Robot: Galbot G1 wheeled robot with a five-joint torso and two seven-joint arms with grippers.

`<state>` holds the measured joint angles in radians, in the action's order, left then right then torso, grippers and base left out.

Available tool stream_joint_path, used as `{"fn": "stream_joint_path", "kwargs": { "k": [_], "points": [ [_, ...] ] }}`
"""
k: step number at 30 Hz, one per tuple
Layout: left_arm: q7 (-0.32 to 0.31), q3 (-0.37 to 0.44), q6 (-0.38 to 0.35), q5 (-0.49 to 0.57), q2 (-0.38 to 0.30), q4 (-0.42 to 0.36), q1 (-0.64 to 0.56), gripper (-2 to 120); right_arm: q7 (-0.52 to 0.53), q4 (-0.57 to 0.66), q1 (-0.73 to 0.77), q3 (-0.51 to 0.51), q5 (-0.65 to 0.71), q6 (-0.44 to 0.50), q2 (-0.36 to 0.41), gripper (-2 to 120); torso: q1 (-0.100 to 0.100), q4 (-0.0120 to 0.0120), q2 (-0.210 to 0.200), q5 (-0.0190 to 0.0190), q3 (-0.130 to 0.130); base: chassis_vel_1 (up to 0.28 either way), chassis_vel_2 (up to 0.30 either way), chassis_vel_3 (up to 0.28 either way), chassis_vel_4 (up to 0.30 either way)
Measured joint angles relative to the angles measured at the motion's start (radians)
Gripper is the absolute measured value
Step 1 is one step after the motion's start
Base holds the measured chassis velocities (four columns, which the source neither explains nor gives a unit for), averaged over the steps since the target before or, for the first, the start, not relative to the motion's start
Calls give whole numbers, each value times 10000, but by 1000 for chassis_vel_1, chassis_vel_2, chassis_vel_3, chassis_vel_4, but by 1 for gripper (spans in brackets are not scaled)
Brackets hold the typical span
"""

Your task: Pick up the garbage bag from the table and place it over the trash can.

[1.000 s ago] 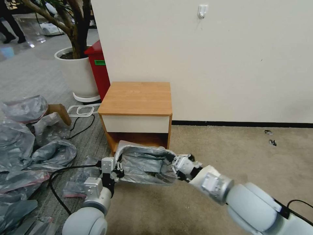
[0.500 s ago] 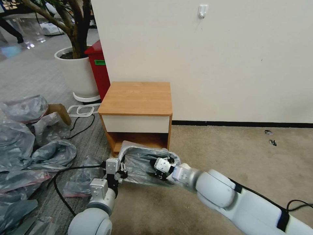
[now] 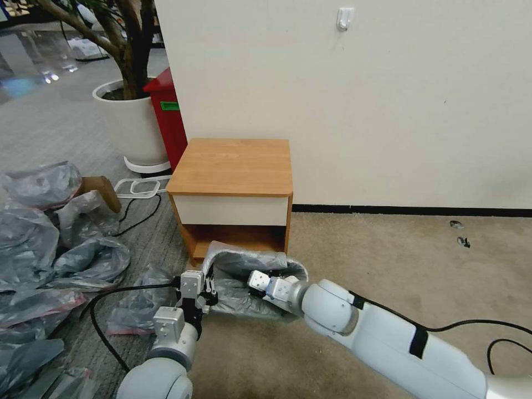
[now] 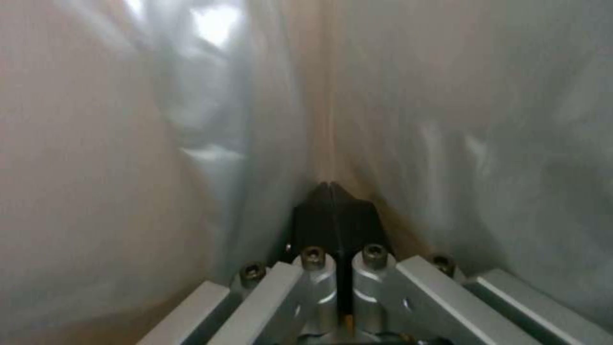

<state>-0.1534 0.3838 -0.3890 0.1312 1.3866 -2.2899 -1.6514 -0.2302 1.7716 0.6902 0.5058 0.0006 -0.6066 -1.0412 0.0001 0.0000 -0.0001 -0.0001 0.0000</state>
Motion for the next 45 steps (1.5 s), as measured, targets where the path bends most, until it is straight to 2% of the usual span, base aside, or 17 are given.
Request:
{"fn": "stream_joint_path", "kwargs": {
  "k": [4,13,17,21,23,25,26,27,28,30,31,33,34,36,37,39,45],
  "points": [
    [-3,0,0,13,38,-19,-4,3,17,-74,120,-71,-42,28,-85,0,0,1,0,2,0,0,0,0,0],
    [-23,103,1,207,7,293,161,3,48,949,855,-871,-42,204,314,0,0,-1,0,1,0,0,0,0,0],
    [-43,287,-31,426,-51,499,318,3,28,1996,1594,-1733,90,437,784,0,0,-1,0,1,0,0,0,0,0],
    [-108,526,-175,1069,-153,825,560,3,-80,4209,3700,-3875,542,1080,1958,0,-1,-3,0,3,-2,0,0,0,0],
    [-141,543,-226,1227,-164,856,588,3,-51,4405,3939,-4123,631,1160,2093,0,0,-3,1,3,-2,0,0,0,0],
    [-270,587,-549,2183,-235,918,702,3,252,5211,4968,-5245,999,1456,2321,0,0,-1,1,0,-1,0,0,0,0],
    [-368,623,-887,3027,-310,909,763,3,525,5568,5482,-5915,1204,1626,2149,0,-1,0,0,1,-2,0,0,0,0],
    [-368,623,-887,3027,-310,909,763,3,525,5568,5482,-5915,1204,1626,2149,0,-1,0,0,1,-2,0,0,0,0],
    [-425,639,-1121,3582,-362,886,794,3,725,5764,5825,-6309,1318,1733,1942,0,0,2,0,-1,-1,0,0,0,0],
    [-505,730,-1714,4925,-556,867,853,3,1364,6083,6867,-7319,1378,2393,1002,5,-1,0,1,0,-2,0,0,0,0],
    [-525,797,-1995,5520,-678,878,879,3,1608,6088,7508,-7797,1255,3067,216,11,0,0,0,1,-2,0,0,0,0],
    [-529,826,-2115,5728,-732,903,891,3,1702,6047,7765,-7964,1192,3404,-151,14,0,-1,1,3,-2,0,0,0,0],
    [-527,852,-2375,6117,-856,1015,928,3,1929,5868,8336,-8231,1051,4155,-1020,20,-1,-3,1,2,-2,0,0,0,0],
    [-472,852,-2629,6355,-1000,1263,980,3,2206,5465,8952,-8452,951,5021,-2134,28,0,-3,1,0,-2,0,0,0,0],
    [-472,852,-2629,6355,-1000,1263,980,3,2206,5465,8952,-8452,951,5021,-2134,28,0,-3,1,0,-2,0,0,0,0],
    [-360,801,-2690,6360,-1139,1558,1030,3,2298,5076,9301,-8545,1016,5483,-2836,38,-1,-1,0,-1,-1,0,0,0,0],
    [-244,672,-2684,6156,-1228,2054,1045,3,2248,4574,9520,-8529,1135,5808,-3464,59,-1,0,1,-2,-1,0,0,0,0]
  ]
}}
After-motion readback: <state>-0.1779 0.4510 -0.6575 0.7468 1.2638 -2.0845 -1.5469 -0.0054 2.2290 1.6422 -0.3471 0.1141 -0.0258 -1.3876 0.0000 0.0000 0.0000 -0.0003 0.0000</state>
